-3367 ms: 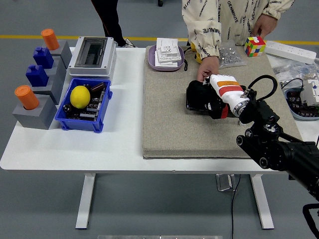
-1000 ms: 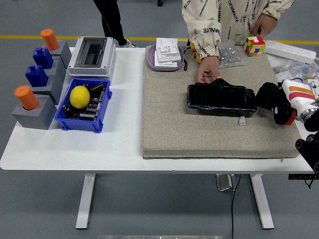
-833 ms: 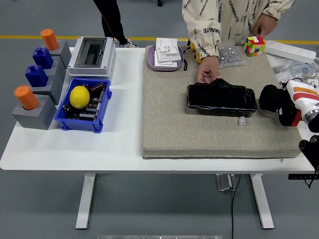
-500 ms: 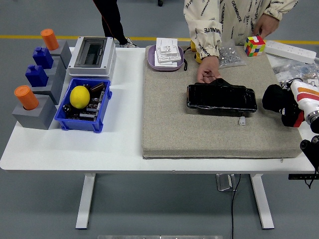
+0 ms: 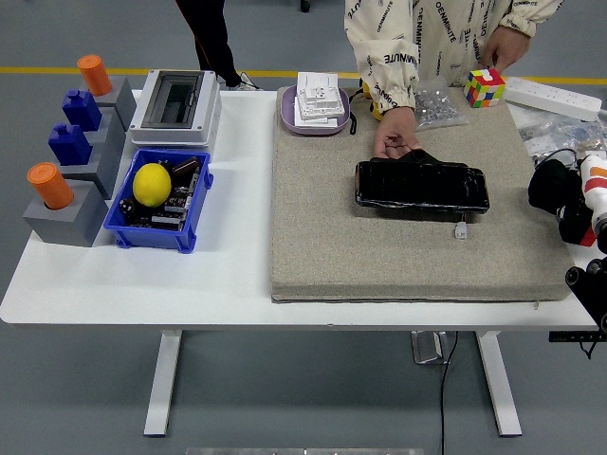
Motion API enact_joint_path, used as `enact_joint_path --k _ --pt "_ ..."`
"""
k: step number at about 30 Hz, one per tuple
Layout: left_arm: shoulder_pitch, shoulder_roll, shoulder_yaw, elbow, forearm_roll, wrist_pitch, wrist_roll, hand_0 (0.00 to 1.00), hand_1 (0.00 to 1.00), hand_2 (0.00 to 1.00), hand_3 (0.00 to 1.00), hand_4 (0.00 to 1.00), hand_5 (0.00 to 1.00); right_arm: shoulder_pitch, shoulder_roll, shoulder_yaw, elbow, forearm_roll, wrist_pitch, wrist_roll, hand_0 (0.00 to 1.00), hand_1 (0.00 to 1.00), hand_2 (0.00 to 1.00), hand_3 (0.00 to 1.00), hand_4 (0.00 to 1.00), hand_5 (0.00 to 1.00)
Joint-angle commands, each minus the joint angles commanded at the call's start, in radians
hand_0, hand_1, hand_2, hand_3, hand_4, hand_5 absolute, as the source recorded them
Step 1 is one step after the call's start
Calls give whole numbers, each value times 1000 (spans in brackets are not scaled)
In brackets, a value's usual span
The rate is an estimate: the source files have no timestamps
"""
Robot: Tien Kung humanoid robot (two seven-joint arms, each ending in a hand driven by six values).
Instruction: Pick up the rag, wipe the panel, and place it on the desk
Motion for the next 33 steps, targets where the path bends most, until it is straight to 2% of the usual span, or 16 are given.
enact_joint_path --k 9,17,23,26,27,33 --pt "2 1 -8 0 6 1 3 645 692 734 565 595 467 12 8 -56 27 40 3 -10 215 320 391 392 972 11" --pt "1 2 -5 0 4 0 2 645 692 733 564 596 466 27 33 -79 32 43 0 -18 213 318 390 390 966 10" --pt "0 2 -5 0 4 1 2 644 693 734 564 595 466 30 33 -84 36 55 6 -7 211 319 392 394 967 9" --pt "0 2 -4 0 4 1 2 644 693 734 564 595 466 32 30 -79 39 63 28 1 211 319 392 394 967 9" --pt "1 2 -5 0 4 1 2 645 693 734 564 595 465 33 28 -78 41 63 42 4 243 337 413 420 998 67" --pt "3 3 -4 0 4 1 2 645 693 734 564 595 465 34 23 -77 43 63 73 14 243 337 413 420 998 67"
